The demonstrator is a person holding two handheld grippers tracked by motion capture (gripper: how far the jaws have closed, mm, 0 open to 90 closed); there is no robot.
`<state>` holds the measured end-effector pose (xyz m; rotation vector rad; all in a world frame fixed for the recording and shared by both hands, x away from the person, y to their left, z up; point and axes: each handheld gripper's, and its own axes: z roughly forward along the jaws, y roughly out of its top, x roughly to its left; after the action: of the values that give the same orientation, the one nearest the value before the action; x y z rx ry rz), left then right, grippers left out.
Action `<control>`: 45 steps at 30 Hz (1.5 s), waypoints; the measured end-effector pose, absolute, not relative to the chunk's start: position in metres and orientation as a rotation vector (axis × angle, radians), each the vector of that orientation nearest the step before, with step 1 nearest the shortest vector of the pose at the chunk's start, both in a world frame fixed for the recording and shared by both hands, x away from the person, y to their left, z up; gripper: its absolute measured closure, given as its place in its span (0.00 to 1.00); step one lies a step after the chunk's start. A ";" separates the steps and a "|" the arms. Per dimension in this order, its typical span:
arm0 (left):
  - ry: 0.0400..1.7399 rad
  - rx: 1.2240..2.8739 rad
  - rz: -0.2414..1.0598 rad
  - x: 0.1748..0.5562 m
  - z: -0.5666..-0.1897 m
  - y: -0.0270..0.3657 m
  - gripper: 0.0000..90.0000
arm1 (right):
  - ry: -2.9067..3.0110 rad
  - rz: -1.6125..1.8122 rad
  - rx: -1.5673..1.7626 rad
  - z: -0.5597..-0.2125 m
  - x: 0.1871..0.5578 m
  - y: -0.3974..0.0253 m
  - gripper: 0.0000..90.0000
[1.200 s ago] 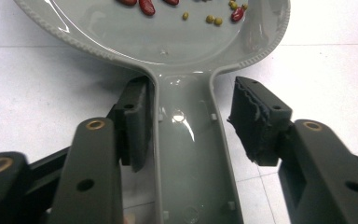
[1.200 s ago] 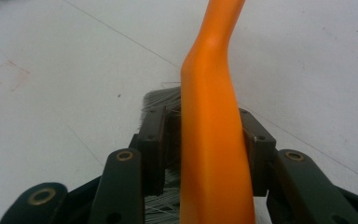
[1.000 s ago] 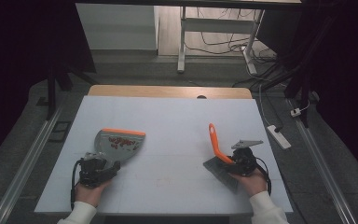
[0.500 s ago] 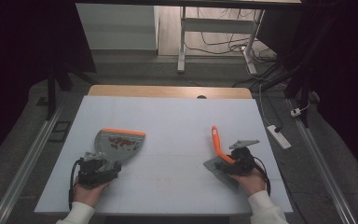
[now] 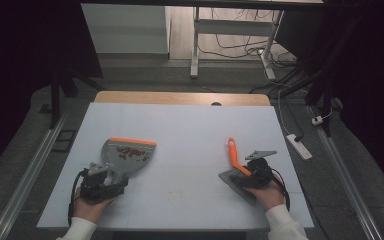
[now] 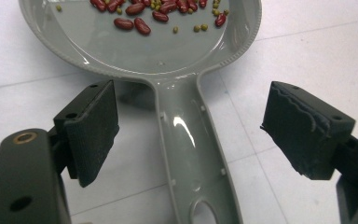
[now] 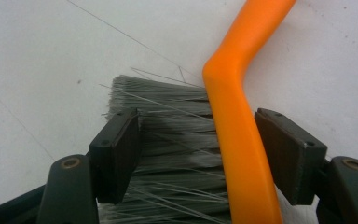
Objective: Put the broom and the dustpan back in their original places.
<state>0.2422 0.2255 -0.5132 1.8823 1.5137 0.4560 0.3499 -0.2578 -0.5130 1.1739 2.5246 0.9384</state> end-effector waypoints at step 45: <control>1.027 2.122 0.301 0.246 -0.509 0.211 0.25 | 2.447 1.215 0.831 -0.491 0.304 -0.252 0.40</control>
<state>0.2463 0.2112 -0.5092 2.1223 1.0266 0.3005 0.3043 -0.2516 -0.4908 0.8309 2.4471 1.2152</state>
